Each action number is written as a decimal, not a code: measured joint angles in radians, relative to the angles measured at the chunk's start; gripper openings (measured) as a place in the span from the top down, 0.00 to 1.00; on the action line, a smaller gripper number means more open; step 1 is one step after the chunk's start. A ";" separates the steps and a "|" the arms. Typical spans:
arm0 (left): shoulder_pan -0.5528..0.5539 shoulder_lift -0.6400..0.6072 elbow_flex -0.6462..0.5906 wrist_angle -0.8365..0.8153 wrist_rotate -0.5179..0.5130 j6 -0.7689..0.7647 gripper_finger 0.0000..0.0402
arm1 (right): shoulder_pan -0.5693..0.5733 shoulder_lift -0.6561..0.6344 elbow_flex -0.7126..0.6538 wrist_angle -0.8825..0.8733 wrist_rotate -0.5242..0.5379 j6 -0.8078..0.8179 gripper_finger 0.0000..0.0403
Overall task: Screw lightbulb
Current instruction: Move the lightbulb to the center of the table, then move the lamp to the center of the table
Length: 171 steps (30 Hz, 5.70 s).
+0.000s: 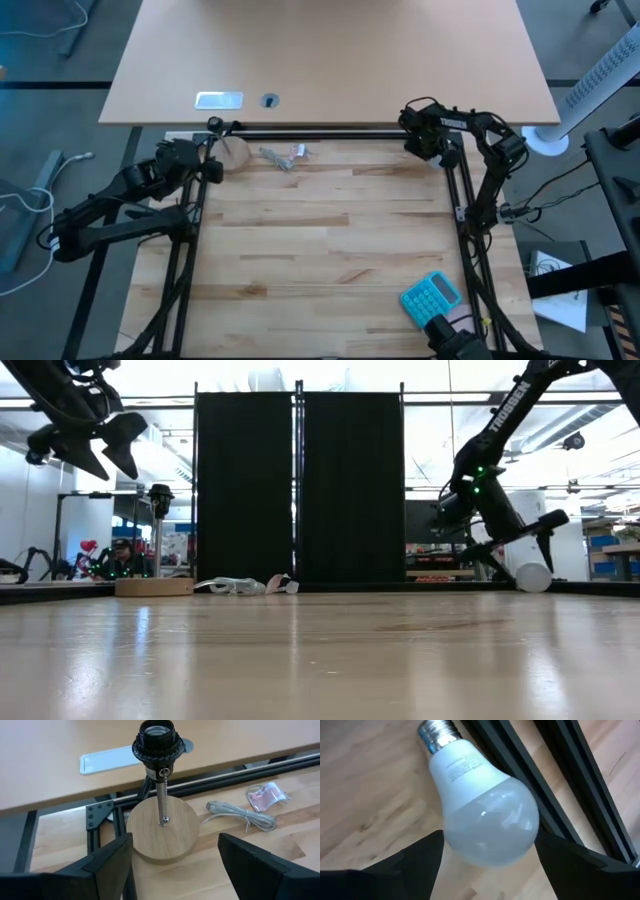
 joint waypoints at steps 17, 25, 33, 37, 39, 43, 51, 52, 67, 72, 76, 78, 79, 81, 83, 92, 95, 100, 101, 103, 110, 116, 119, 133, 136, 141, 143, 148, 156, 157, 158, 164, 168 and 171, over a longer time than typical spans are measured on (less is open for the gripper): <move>0.000 0.004 0.000 0.000 0.027 -0.001 0.29 | 0.002 -0.005 -0.037 0.043 0.040 -0.050 0.24; 0.000 0.006 0.000 0.000 0.032 -0.001 0.29 | 0.007 -0.010 -0.020 0.043 0.040 -0.046 0.26; 0.000 0.006 0.000 0.000 0.032 0.004 0.29 | 0.009 -0.011 -0.018 0.043 0.060 -0.016 0.26; 0.000 0.007 0.000 0.000 0.033 0.005 0.29 | 0.009 -0.011 -0.016 0.044 0.065 -0.007 0.30; 0.000 0.007 0.000 0.000 0.034 0.006 0.29 | 0.009 -0.011 -0.016 0.044 0.065 -0.008 0.32; 0.000 0.007 0.000 0.000 0.034 0.006 0.29 | 0.009 -0.011 -0.016 0.044 0.065 -0.011 0.33; 0.000 0.010 0.000 0.000 0.034 0.011 0.29 | 0.013 -0.019 -0.016 0.043 0.064 -0.014 0.32; 0.000 0.010 0.000 0.000 0.034 0.011 0.29 | 0.015 -0.024 -0.016 0.042 0.063 -0.012 0.32; 0.000 0.014 -0.005 -0.001 0.008 0.015 0.29 | 0.148 -0.086 -0.016 0.036 -0.039 0.022 0.33; 0.000 0.016 -0.008 -0.001 0.000 0.015 0.29 | 0.287 -0.088 0.017 0.045 -0.092 0.042 0.34; 0.000 0.018 -0.008 -0.001 -0.015 0.015 0.29 | 0.405 -0.085 0.077 0.066 -0.094 0.032 0.35; 0.000 0.021 -0.008 0.000 -0.026 0.014 0.29 | 0.453 -0.085 0.097 0.107 -0.093 0.015 0.34; 0.000 0.023 -0.008 0.000 -0.030 0.015 0.29 | 0.476 -0.085 0.101 0.125 -0.094 0.010 0.34; 0.000 0.025 -0.008 0.001 -0.036 0.015 0.29 | 0.516 -0.084 0.104 0.165 -0.094 0.008 0.34; 0.000 0.030 -0.009 0.002 -0.037 0.015 0.29 | 0.550 -0.080 0.105 0.215 -0.096 -0.006 0.34; 0.000 0.046 -0.009 0.004 -0.037 0.014 0.29 | 0.674 0.001 0.132 0.357 -0.147 -0.219 0.35; 0.000 0.045 -0.009 0.004 -0.036 0.014 0.29 | 0.714 0.046 0.174 0.390 -0.146 -0.348 0.34; 0.000 0.044 -0.010 0.004 -0.022 0.014 0.29 | 0.765 0.127 0.269 0.397 -0.146 -0.531 0.34; 0.000 0.044 -0.010 0.003 -0.021 0.014 0.29 | 0.774 0.143 0.288 0.397 -0.146 -0.577 0.34; 0.000 0.044 -0.010 0.003 -0.017 0.014 0.29 | 0.796 0.183 0.337 0.399 -0.146 -0.683 0.35; -0.001 0.039 -0.010 -0.009 0.231 0.125 0.29 | 0.864 0.310 0.539 0.423 -0.179 -1.030 0.33; -0.002 0.001 -0.010 -0.049 0.397 0.203 0.29 | 0.888 0.399 0.683 0.413 -0.173 -1.108 0.28; -0.002 -0.020 -0.010 -0.052 0.469 0.219 0.29 | 0.891 0.432 0.735 0.384 -0.173 -1.109 0.24; -0.002 -0.066 0.009 -0.105 0.486 0.207 0.29 | 0.892 0.458 0.872 0.277 -0.170 -1.110 0.17; -0.002 -0.080 0.024 -0.105 0.464 0.164 0.29 | 0.891 0.415 0.873 0.232 -0.171 -1.085 0.17; -0.002 -0.099 0.032 -0.109 0.323 0.013 0.29 | 0.877 0.321 0.872 0.229 -0.169 -1.048 0.17; -0.002 -0.107 0.031 -0.104 0.247 -0.024 0.29 | 0.867 0.288 0.871 0.246 -0.161 -1.025 0.17; -0.002 -0.192 -0.006 0.057 0.150 0.036 0.29 | 0.839 0.197 0.870 0.275 -0.034 -1.013 0.17; -0.002 -0.374 -0.208 0.293 0.127 0.113 0.29 | 0.824 0.079 0.851 0.278 0.102 -1.019 0.17; -0.002 -0.378 -0.237 0.322 0.124 0.133 0.29 | 0.824 0.073 0.851 0.279 0.109 -1.017 0.17; -0.002 -0.374 -0.270 0.366 0.119 0.169 0.29 | 0.824 0.069 0.850 0.278 0.117 -1.017 0.17; -0.002 -0.307 -0.442 0.701 0.076 0.282 0.29 | 0.827 0.064 0.849 0.277 0.120 -1.009 0.17; -0.002 -0.252 -0.514 0.796 -0.151 0.234 0.29 | 0.833 0.064 0.849 0.253 0.120 -1.008 0.17; -0.001 -0.228 -0.561 0.844 -0.351 0.183 0.29 | 0.839 0.062 0.848 0.222 0.120 -1.008 0.17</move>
